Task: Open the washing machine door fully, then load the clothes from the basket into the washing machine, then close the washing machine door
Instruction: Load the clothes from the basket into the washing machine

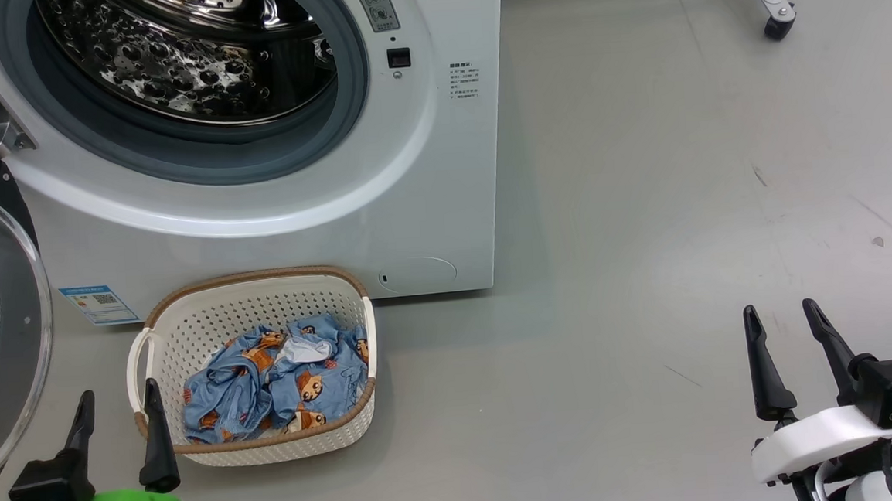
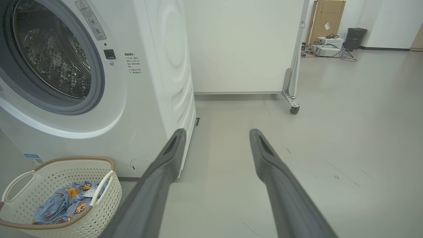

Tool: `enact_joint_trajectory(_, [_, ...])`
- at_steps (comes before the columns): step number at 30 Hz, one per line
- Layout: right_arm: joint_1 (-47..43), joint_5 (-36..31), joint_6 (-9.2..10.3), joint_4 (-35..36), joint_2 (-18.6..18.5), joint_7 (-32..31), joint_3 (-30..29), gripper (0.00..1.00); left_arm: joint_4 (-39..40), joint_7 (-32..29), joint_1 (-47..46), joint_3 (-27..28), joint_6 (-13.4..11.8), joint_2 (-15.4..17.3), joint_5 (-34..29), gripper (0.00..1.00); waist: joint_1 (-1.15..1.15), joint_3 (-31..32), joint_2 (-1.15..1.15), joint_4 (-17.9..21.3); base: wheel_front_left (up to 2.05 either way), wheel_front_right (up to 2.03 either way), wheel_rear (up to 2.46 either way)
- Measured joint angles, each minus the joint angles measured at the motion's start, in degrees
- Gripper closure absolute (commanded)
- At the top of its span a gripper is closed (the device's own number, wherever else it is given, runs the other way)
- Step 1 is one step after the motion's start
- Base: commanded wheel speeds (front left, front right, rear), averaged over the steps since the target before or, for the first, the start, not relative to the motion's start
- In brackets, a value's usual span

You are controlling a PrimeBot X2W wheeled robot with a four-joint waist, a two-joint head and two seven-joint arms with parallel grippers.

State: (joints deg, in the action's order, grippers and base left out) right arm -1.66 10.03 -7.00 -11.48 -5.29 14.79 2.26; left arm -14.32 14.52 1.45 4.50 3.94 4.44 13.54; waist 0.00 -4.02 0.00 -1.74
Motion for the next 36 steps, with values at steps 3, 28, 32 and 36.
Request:
enact_joint_trajectory(3, [0.0, 0.0, 0.0, 0.0, 0.0, 0.0, 0.0, 0.0, 0.0, 0.0, 0.0, 0.4, 0.0, -0.1, -0.2, 0.0, 0.0, -0.1, 0.0, -0.1, 0.0, 0.0, 0.0])
enact_joint_trajectory(28, [0.2, 0.0, 0.0, -0.1, 0.3, 0.0, -0.1, 0.0, -0.3, 0.0, -0.2, 1.1, 0.1, -0.4, -0.3, 0.0, 0.0, -1.6, 0.0, -0.3, 0.25, -0.25, 0.0])
enact_joint_trajectory(32, [0.3, 0.0, 0.0, -0.1, 0.3, 0.0, -0.1, 0.0, -0.3, 0.0, -0.3, 1.4, 0.1, -0.5, -0.3, 0.0, 0.0, -2.0, 0.0, -0.4, 0.83, -0.83, 0.0])
enact_joint_trajectory(36, [0.3, 0.0, 0.0, -0.1, 0.3, 0.0, -0.1, 0.0, -0.4, 0.0, -0.3, 2.2, 0.1, -0.6, -0.3, 0.0, 0.0, -2.4, 0.0, -0.6, 0.96, -0.97, 0.01])
